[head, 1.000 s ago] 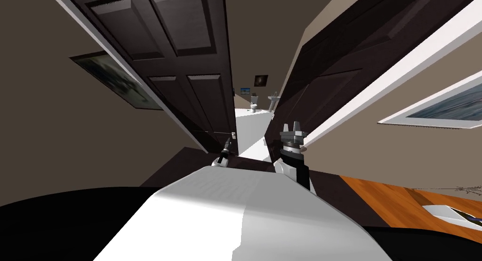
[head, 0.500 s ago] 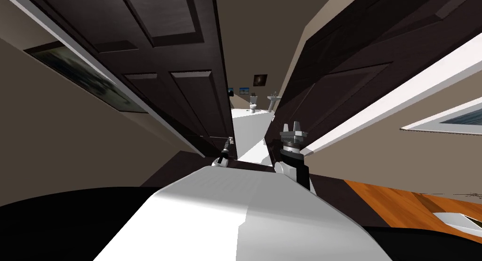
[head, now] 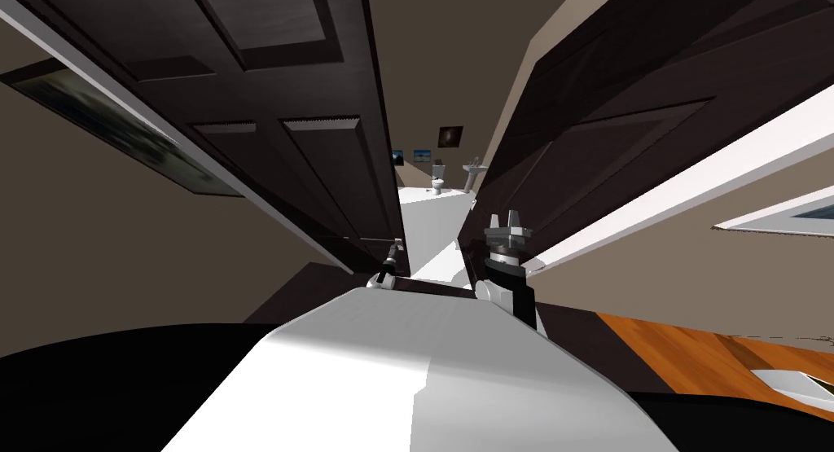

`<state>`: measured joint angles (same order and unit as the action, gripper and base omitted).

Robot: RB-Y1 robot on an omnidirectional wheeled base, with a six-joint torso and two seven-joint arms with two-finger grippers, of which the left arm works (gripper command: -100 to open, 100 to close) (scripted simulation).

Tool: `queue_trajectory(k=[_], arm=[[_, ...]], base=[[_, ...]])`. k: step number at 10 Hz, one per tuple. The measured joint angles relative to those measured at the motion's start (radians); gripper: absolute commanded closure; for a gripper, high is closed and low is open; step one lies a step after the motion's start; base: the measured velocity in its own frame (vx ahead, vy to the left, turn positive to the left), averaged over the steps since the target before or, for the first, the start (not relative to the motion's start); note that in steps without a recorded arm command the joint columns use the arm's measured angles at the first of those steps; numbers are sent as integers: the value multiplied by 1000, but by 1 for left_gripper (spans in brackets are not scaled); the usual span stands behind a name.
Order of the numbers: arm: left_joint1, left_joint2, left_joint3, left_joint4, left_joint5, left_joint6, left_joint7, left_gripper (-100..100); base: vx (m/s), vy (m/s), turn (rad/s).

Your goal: Push the door open

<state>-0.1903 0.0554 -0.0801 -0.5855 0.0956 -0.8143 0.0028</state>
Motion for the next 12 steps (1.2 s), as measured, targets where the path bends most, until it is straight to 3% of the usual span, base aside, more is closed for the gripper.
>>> queue_trajectory(k=[3, 6, 8, 9, 10, 11, 12], arm=[[3, -1, -1, 2, 0, 2, 0, 100], [5, 7, 13, 19, 8, 1, -3, 100], [17, 12, 26, -14, 16, 17, -9, 100], [0, 10, 38, 17, 22, 1, -16, 100], [38, 19, 40, -49, 23, 27, -16, 100], [31, 22, 46, -49, 26, 33, -17, 100], [8, 24, 51, -14, 29, 12, -16, 100]], base=[[29, -11, 11], [166, -49, 32], [194, -63, 49], [220, -69, 25], [137, -42, 44], [38, -3, -2], [110, -35, 21]])
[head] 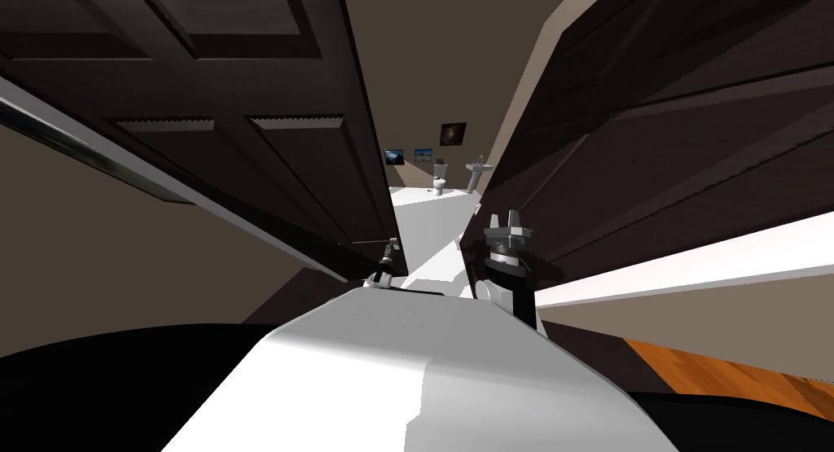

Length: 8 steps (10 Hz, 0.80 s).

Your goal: Push the door open

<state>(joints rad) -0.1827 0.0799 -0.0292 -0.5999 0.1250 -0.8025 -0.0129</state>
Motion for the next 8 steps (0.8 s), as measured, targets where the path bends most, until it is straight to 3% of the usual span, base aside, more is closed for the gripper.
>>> queue_trajectory(k=[4, 5, 6, 7, 8], arm=[[-17, 5, 35, 64, 20, -31, -10, 100], [-13, 7, 38, 47, 21, -25, -11, 100], [42, 9, 44, -49, 24, 22, -18, 100], [29, 15, 54, -32, 30, 20, -20, 100], [6, 20, 62, 12, 34, -5, -18, -100]], base=[[132, -51, 46], [137, -30, 33], [154, -36, 123], [81, -21, 43], [-94, -82, 93]])
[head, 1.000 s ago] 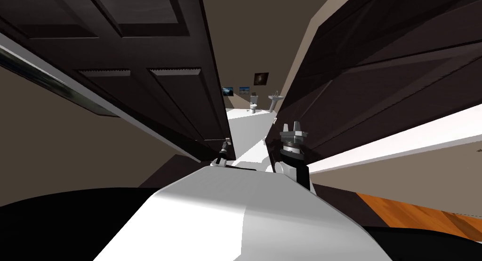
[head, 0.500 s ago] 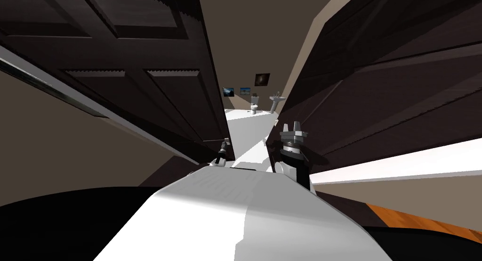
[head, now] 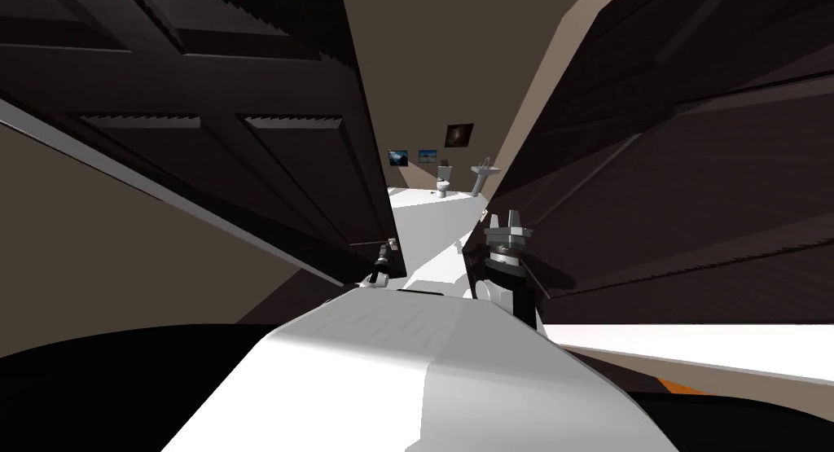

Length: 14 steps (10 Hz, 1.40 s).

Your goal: Push the door open

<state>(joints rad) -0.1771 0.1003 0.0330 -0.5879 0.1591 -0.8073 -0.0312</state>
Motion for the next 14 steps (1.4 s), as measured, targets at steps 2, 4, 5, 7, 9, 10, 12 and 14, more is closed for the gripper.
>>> queue_trajectory(k=[2, 4, 5, 7, 9, 10, 12, 14], arm=[[2, -3, 5, -6, 5, 1, -4, -100], [3, -8, 10, -7, 10, 3, -8, -100], [4, -11, 13, -10, 12, 4, -10, -100], [7, -15, 15, -13, 15, 5, -12, -100], [8, -12, 17, -9, 16, 0, -13, -100], [11, -11, 18, -12, 17, -2, -14, -100], [10, -10, 21, -6, 19, -11, -15, -100], [16, -10, 24, -10, 21, -16, -18, -100]], base=[[-191, -135, 63], [-220, -144, 64], [-233, -120, 49], [-6, -30, -9], [166, 12, -21], [197, 17, -30], [185, 48, -32], [195, 49, -28]])
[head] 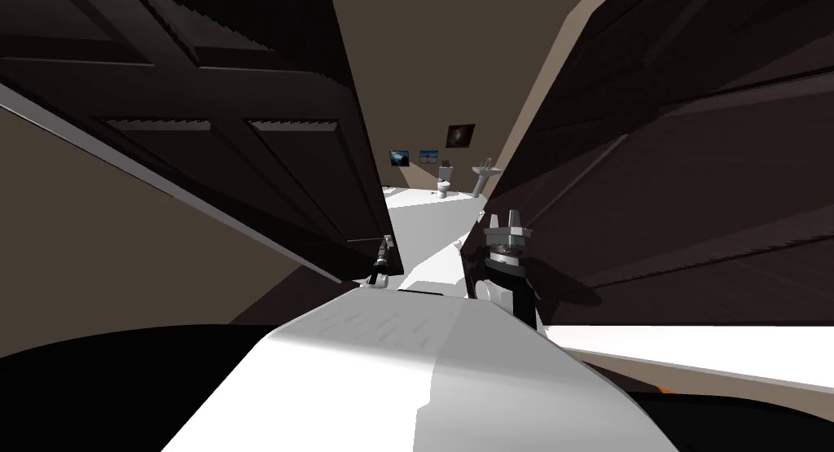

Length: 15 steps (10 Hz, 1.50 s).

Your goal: Push the door open

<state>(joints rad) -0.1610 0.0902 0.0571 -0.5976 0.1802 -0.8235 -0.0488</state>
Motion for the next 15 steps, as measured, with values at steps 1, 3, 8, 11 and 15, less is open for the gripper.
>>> queue_trajectory(k=[1, 3, 8, 11, 15], arm=[[1, 0, 1, 2, 1, -3, -1, -100], [2, -1, 2, 2, 2, -9, -2, 100], [3, -1, 2, 4, 2, -5, -2, 100], [21, -9, 24, -7, 21, 6, -24, 100], [22, 1, 63, -14, 56, -6, -45, 100]], base=[[217, 35, -24], [34, 5, 3], [-15, -2, -2], [148, -4, -53], [157, -1, -45]])
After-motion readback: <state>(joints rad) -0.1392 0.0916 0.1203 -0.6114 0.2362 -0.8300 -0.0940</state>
